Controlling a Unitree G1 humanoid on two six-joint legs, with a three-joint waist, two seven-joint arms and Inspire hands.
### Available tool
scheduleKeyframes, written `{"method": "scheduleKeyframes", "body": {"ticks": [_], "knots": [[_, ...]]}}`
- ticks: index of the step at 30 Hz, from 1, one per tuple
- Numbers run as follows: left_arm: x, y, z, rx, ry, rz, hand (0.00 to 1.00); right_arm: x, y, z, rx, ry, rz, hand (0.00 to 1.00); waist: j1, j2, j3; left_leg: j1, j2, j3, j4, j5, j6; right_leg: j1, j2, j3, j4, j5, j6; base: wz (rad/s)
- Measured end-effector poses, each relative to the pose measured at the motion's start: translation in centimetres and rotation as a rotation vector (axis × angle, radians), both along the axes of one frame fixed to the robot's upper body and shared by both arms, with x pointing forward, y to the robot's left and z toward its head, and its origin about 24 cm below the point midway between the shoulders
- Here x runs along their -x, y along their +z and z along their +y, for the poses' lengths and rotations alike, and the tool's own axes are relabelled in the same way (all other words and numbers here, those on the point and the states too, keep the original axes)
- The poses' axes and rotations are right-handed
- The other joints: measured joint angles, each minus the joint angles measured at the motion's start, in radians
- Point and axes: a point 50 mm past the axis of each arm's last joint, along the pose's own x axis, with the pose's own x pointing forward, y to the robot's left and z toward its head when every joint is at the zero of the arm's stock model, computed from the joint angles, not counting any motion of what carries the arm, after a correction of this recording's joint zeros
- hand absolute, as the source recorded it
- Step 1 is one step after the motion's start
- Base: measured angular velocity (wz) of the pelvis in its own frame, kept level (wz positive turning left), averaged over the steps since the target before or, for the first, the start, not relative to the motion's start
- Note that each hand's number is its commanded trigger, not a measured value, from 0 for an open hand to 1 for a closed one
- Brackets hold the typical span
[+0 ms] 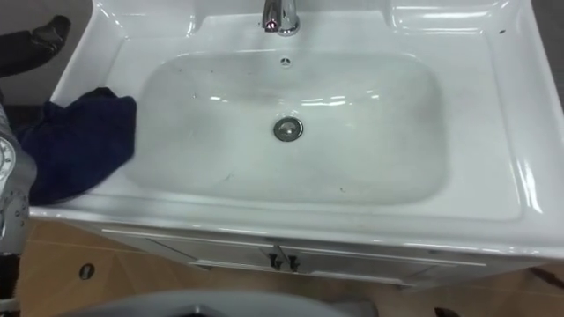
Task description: Wipe basin
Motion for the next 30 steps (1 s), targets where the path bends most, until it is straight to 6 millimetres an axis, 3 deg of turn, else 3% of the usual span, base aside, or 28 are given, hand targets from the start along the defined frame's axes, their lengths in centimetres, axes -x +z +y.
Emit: {"method": "scheduleKeyframes", "body": {"ticks": [9,14,16,17,19,21,25,28,30], "knots": [[2.7,3.2,3.7,-0.19,0.335,-0.159,0.0,1.6,0.1,-0.1,0.008,-0.033,0.026,0.0,0.05,0.022,-0.0123,-0.002,-0.003,-0.002,0.003,0.0,0.0,-0.001,-0.003,-0.006,0.001,-0.001,0.001,0.0],[4.8,3.1,5.7,-0.185,0.464,-0.164,0.0,1.6,0.1,-0.2,0.007,-0.062,0.017,0.0,0.103,0.034,-0.0142,0.003,-0.006,-0.016,0.001,0.0,0.0,0.009,-0.006,-0.014,-0.001,-0.002,0.003,0.1],[5.8,3.0,6.6,-0.192,0.515,-0.154,0.0,1.4,0.1,-0.2,0.005,-0.054,0.01,0.0,0.129,0.031,-0.011,-0.001,-0.008,-0.027,0.002,0.0,0.0,0.008,-0.008,-0.021,-0.001,-0.003,0.005,0.13],[6.8,2.6,7.3,-0.197,0.558,-0.13,0.0,1.2,0.1,-0.3,0.007,-0.041,0.007,0.0,0.137,0.037,-0.0136,-0.006,-0.012,-0.035,0.003,0.0,0.0,0.007,-0.011,-0.03,-0.002,-0.005,0.007,0.24],[8.1,1.0,8.6,-0.192,0.623,-0.051,0.0,1.4,0.2,-0.5,0.012,-0.045,0.002,0.0,0.148,0.039,-0.0137,-0.013,-0.018,-0.051,0.005,0.002,0.003,0.004,-0.017,-0.046,-0.001,-0.008,0.011,0.24],[10.2,-2.2,9.7,-0.095,0.688,0.069,0.0,1.3,0.3,-0.7,0.011,-0.044,-0.009,0.0,0.173,0.045,-0.0193,-0.014,-0.026,-0.061,0.005,0.004,0.007,0.006,-0.022,-0.057,0.002,-0.013,0.017,0.14],[13.6,-7.1,10.8,0.065,0.792,0.261,0.0,1.4,0.3,-0.6,-0.003,-0.055,0.006,0.0,0.196,0.032,-0.022,-0.021,-0.037,-0.088,0.009,0.004,0.007,0.006,-0.03,-0.072,0.003,-0.02,0.024,0.18],[16.7,-10.8,10.3,0.187,0.867,0.404,0.0,1.6,0.2,-0.4,-0.027,-0.06,0.018,0.0,0.206,0.01,-0.0211,-0.035,-0.045,-0.099,0.018,0.004,0.007,0.007,-0.037,-0.096,0.001,-0.023,0.028,0.17],[19.4,-14.2,8.7,0.265,0.892,0.564,0.0,1.5,0.2,-0.3,-0.048,-0.068,0.026,0.0,0.21,0.0,-0.0216,-0.035,-0.048,-0.111,0.017,0.004,0.008,0.011,-0.039,-0.098,0.003,-0.021,0.032,0.08]]}}
